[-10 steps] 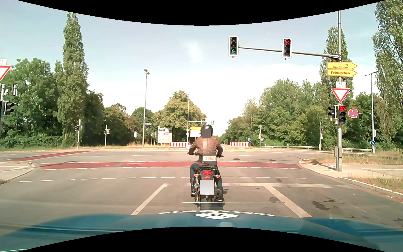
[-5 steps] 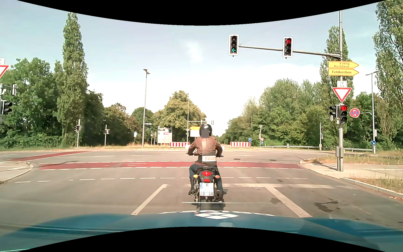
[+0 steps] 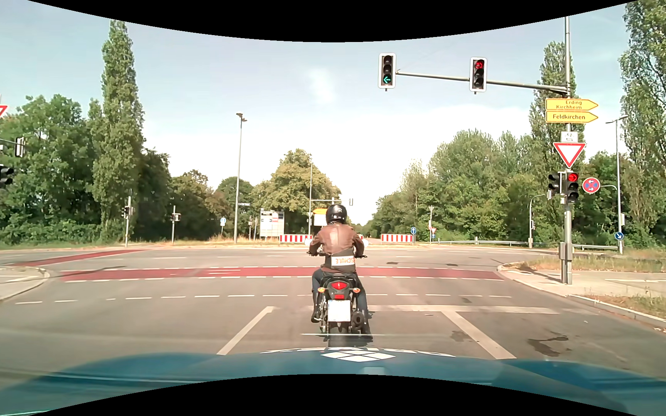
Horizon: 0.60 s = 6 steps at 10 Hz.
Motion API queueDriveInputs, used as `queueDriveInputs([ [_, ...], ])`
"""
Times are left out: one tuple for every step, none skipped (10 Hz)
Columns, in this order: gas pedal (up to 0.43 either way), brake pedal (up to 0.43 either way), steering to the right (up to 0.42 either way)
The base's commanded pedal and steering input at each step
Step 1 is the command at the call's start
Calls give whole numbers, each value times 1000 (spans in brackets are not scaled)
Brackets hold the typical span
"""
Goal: Follow the waypoints while adhering to traffic rules and regulations
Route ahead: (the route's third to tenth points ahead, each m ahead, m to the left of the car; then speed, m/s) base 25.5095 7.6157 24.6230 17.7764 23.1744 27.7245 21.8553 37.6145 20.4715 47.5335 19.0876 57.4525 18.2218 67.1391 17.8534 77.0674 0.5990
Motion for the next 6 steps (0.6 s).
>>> queueDriveInputs([
  [177, 0, 1],
  [189, 0, 1],
  [209, 0, 1],
  [228, 0, 1],
  [260, 0, 1],
  [280, 0, 0],
])
